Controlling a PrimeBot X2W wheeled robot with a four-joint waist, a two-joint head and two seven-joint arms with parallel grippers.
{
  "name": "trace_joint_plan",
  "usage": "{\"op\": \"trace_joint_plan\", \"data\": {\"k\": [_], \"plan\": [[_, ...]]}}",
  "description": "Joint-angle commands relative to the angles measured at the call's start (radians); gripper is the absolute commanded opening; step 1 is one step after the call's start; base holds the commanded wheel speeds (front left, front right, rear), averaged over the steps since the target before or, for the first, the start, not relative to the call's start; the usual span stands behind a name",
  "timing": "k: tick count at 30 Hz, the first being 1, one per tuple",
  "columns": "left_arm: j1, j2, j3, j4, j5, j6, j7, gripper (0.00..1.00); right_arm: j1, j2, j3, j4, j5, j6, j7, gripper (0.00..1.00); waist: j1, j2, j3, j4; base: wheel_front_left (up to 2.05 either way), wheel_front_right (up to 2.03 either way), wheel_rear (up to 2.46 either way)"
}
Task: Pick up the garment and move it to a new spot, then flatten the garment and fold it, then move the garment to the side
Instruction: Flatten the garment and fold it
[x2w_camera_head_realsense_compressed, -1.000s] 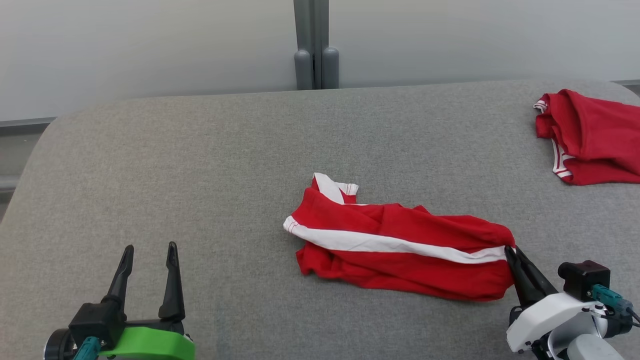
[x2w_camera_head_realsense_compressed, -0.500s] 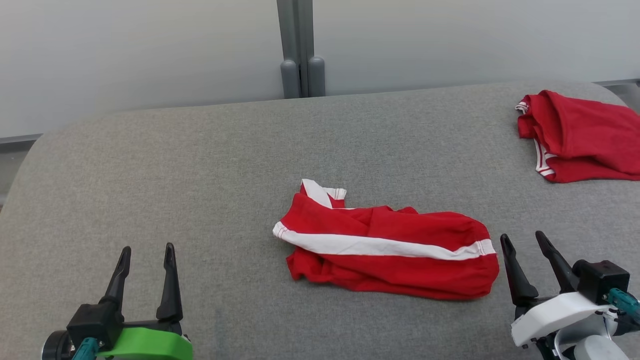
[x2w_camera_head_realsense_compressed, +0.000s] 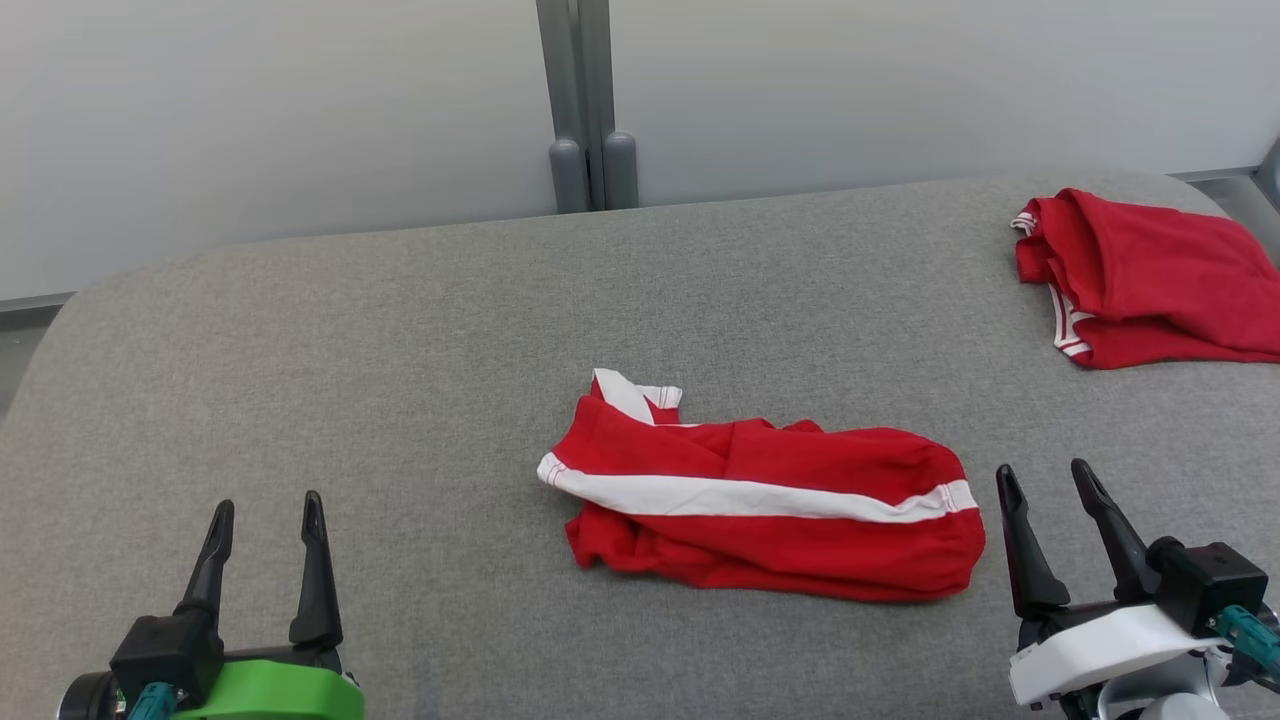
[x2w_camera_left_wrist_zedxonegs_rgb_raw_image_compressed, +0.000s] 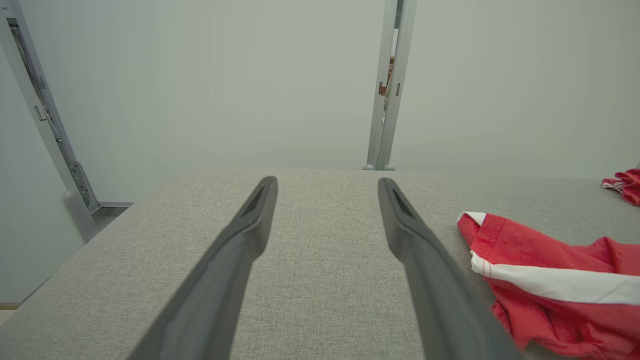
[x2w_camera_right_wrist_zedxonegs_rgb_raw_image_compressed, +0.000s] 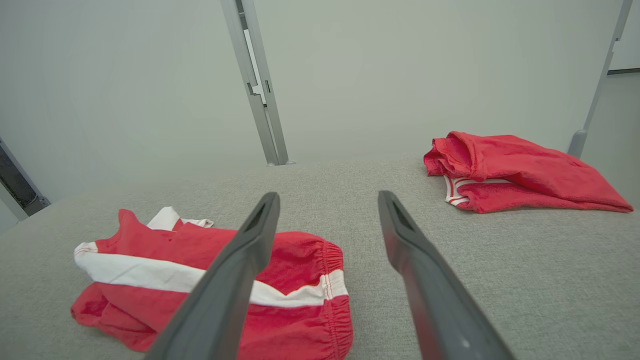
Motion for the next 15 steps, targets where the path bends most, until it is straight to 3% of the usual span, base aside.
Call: {"op": "trace_joint_plan", "data": {"k": [1,15], "plan": [[0.010,0.001,0.004,0.000,0.010,-0.001,0.000,1.00,0.013,0.002,-0.001,-0.008,-0.007,-0.002,-0.003,1.00,0.0000,0.0000,-0.002,0.001,0.00,0.00,0.00],[0.023,0.001,-0.005,0.017,0.033,-0.006,0.000,1.00,0.034,0.012,0.019,-0.028,-0.017,-0.002,-0.003,1.00,0.0000,0.0000,-0.008,0.004,0.00,0.00,0.00]]}}
